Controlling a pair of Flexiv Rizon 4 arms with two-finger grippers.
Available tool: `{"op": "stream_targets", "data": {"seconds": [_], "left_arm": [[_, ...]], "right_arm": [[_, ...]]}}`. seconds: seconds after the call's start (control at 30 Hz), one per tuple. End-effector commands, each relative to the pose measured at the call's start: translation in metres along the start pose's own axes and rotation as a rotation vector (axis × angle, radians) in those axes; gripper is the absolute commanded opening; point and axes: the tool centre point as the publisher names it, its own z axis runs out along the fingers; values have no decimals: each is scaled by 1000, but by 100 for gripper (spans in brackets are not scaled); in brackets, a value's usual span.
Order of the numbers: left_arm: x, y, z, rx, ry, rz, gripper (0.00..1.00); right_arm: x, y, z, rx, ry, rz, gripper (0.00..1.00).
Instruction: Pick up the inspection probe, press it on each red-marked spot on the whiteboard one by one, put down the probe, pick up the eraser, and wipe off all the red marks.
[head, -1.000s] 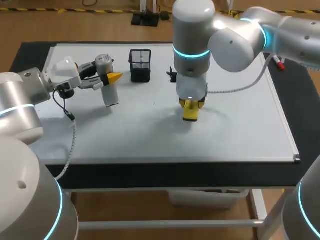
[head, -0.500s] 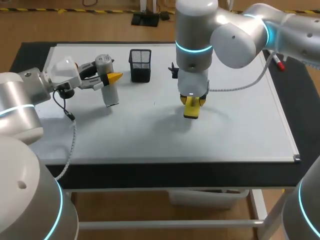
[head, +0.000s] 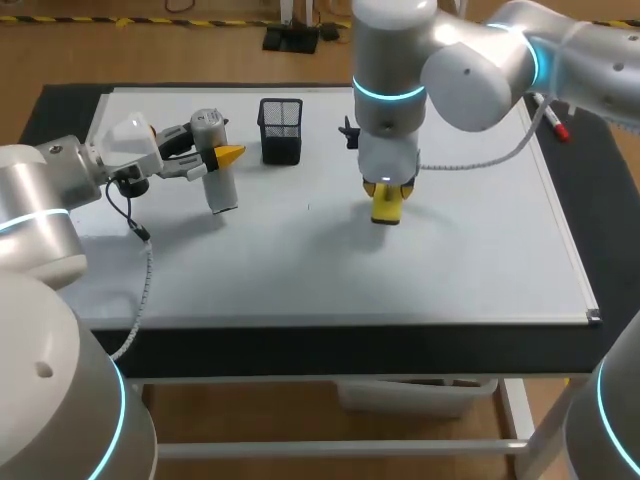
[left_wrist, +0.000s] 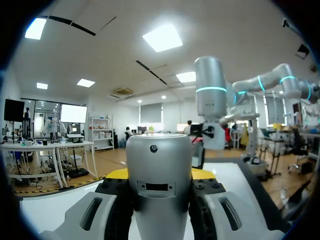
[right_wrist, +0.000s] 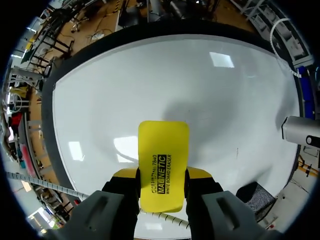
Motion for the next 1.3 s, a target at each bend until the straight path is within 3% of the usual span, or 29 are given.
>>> {"op": "stream_targets", "data": {"seconds": [0.03, 0.37, 0.73, 1.3], "left_arm": [[0, 0, 0, 2, 1, 1, 0], [0, 0, 0, 2, 1, 1, 0], [0, 0, 0, 2, 1, 1, 0], [0, 0, 0, 2, 1, 1, 0]], "right_arm": [[-9, -26, 3, -21, 39, -29, 0], [-21, -89, 17, -52, 7, -94, 0], [-35, -155, 12, -39, 7, -130, 0], [-63, -212, 28, -87, -63, -204, 0]]}}
